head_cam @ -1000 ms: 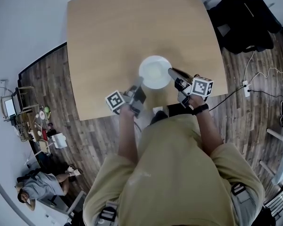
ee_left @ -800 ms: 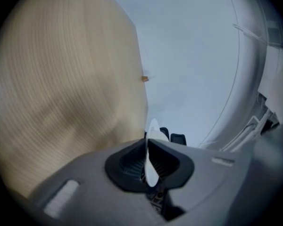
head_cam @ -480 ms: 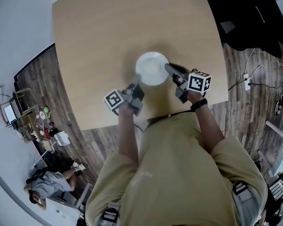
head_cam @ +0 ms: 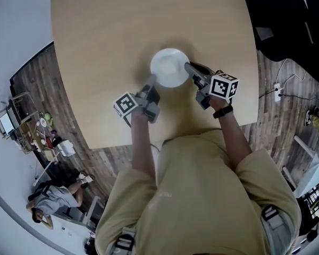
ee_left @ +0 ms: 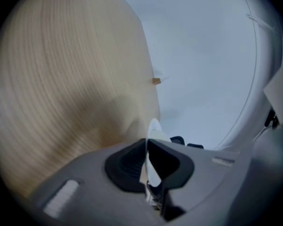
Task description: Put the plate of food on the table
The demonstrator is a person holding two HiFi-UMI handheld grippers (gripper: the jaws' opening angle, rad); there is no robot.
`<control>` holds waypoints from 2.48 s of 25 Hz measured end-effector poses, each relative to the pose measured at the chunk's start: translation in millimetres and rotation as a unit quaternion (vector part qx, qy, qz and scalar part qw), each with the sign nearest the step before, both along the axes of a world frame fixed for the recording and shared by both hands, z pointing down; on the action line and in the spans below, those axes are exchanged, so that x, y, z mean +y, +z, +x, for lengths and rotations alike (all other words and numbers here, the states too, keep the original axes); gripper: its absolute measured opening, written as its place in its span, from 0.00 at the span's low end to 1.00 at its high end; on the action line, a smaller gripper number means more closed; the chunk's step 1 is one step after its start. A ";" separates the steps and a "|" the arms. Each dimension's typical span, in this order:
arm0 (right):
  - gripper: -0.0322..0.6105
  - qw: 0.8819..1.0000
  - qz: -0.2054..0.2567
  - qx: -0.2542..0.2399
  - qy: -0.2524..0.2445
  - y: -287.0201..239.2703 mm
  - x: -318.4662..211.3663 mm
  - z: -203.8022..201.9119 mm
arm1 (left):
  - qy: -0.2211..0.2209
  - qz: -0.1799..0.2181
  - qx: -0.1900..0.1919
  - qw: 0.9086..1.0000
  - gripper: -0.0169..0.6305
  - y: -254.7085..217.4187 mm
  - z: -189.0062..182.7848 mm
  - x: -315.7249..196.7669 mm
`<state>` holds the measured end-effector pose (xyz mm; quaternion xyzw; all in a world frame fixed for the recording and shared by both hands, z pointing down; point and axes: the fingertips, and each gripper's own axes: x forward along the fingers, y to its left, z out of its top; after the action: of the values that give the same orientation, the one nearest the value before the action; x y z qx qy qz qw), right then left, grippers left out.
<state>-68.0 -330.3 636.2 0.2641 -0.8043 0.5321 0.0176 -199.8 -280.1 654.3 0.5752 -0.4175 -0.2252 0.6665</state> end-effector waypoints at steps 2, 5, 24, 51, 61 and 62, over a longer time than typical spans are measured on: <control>0.13 1.000 -0.004 0.006 0.003 6.9 -16.4 -4.8 | -0.002 -0.004 -0.005 1.000 0.05 6.5 -4.5 -15.0; 0.12 1.000 -0.019 0.014 0.013 21.7 -37.6 -6.7 | 0.004 -0.007 -0.022 1.000 0.05 19.4 -7.0 -36.5; 0.21 0.991 -0.060 0.117 0.032 58.2 -40.6 -16.7 | 0.092 -0.066 -0.269 0.956 0.11 47.3 -12.3 -50.6; 0.10 0.918 0.275 0.265 0.107 -98.4 94.1 53.0 | 0.050 0.177 -0.546 0.818 0.11 -109.4 20.5 75.0; 0.06 0.858 0.395 0.307 0.117 -156.4 153.3 49.7 | 0.011 0.267 -0.610 0.746 0.03 -171.6 43.5 133.4; 0.06 0.853 0.405 0.305 0.121 -161.7 156.9 49.6 | 0.001 0.279 -0.610 0.742 0.03 -178.2 44.7 137.2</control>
<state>-18.3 -173.4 474.5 0.4926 -0.8642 0.0503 0.0891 -155.1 -142.9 476.1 0.7503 -0.6527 0.0686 0.0796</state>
